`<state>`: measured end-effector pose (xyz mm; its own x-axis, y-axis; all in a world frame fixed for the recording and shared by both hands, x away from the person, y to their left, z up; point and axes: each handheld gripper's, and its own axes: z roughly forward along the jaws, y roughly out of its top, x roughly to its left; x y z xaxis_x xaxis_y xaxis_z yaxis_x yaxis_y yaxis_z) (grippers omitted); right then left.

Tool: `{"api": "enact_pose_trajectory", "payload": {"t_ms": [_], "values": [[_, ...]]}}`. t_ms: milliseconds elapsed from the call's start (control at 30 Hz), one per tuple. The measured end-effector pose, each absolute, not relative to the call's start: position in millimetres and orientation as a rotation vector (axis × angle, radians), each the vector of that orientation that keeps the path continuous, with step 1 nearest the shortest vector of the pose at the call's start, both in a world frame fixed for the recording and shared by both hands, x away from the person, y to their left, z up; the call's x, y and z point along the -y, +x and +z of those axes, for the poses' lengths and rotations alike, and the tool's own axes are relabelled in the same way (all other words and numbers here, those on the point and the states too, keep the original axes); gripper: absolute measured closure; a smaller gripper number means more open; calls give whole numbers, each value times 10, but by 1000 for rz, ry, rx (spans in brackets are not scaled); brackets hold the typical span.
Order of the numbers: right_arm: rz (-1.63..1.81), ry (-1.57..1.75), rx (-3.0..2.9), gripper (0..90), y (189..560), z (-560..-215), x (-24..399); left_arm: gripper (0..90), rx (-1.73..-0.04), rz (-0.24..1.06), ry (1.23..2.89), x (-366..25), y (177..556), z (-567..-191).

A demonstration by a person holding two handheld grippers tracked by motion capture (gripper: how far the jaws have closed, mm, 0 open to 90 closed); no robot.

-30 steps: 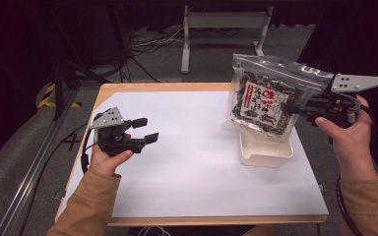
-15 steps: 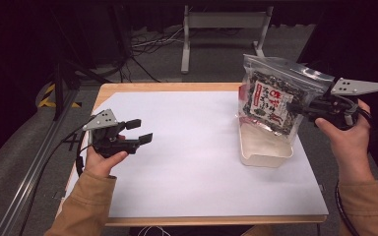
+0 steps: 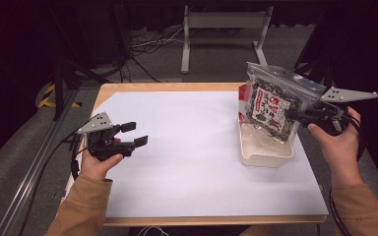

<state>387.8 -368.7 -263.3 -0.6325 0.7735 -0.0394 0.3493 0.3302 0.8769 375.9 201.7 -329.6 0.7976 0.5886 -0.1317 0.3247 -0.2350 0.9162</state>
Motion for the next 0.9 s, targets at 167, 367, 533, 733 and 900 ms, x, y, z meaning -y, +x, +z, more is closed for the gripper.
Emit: {"api": "enact_pose_trajectory", "payload": {"t_ms": [167, 367, 533, 733, 900], "values": [[1205, 981, -2179, 753, 3880, -2732, 3656, 300, -704, 286, 1843, -2044, 3755, -3310], [1184, 976, -2196, 752, 3882, -2907, 3611, 297, -717, 280, 1839, -2061, 3742, -3330], [1207, 1000, -2179, 753, 3863, -3042, 3622, 295, -719, 280, 1838, -2072, 3733, -3335], [1218, 1012, -2171, 753, 3832, -3193, 3621, 293, -717, 279, 1842, -2081, 3728, -3348], [1250, 1005, -2142, 752, 3791, -3311, 3661, 292, -723, 274, 1840, -2082, 3721, -3355]]}}
